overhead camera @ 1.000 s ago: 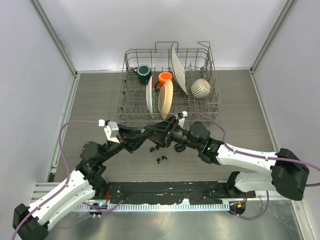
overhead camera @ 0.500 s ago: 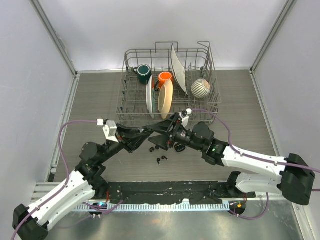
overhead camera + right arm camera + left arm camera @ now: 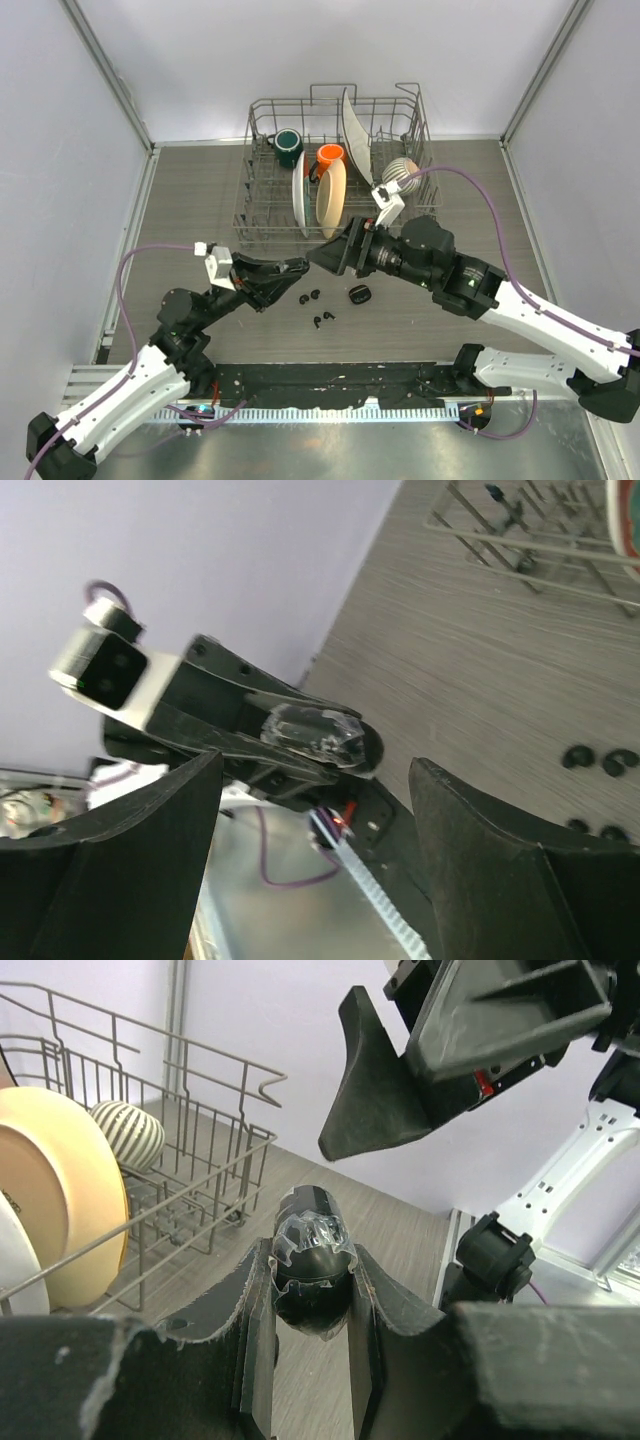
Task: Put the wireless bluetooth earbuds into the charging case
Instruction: Open the charging case.
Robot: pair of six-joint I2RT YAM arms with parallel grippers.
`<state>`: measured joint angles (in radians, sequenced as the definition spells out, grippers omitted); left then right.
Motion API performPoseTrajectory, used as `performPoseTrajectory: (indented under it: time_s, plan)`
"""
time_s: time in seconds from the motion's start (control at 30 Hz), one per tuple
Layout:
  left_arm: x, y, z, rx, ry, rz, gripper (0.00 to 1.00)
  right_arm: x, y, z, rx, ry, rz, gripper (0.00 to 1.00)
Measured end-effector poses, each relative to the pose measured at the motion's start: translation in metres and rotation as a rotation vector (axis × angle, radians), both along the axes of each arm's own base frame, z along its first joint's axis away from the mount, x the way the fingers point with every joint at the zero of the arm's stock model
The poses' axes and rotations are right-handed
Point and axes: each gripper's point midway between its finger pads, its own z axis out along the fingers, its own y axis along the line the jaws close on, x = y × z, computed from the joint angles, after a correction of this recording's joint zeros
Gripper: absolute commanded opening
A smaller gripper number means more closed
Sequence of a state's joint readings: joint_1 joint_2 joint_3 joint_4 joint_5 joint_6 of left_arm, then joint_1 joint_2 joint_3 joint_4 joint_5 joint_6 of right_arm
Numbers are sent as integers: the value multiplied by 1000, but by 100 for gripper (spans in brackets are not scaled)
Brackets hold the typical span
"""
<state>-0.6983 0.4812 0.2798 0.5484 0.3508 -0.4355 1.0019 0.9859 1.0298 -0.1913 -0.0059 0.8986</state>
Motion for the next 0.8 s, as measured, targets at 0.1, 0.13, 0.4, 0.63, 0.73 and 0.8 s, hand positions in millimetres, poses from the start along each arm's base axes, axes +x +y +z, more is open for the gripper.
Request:
performPoseTrajectory:
  time_s: [0.1, 0.13, 0.4, 0.63, 0.73, 0.8]
  plan:
    - [0, -4, -6, 23, 13, -19, 0, -1, 1, -22, -116, -16, 28, 73]
    - [0, -5, -7, 30, 15, -24, 0, -1, 2, -32, -156, -13, 40, 73]
    - [-3, -9, 4, 39, -17, -53, 0, -10, 3, -69, -300, 8, 103, 70]
    - [-6, -11, 4, 48, -29, -70, 0, -10, 4, -63, -280, -5, 104, 69]
    - [-7, -11, 3, 53, -34, -75, 0, -12, 5, -56, -255, -17, 111, 70]
    - [-7, -11, 3, 60, -43, -77, 0, -12, 6, -51, -239, -24, 113, 68]
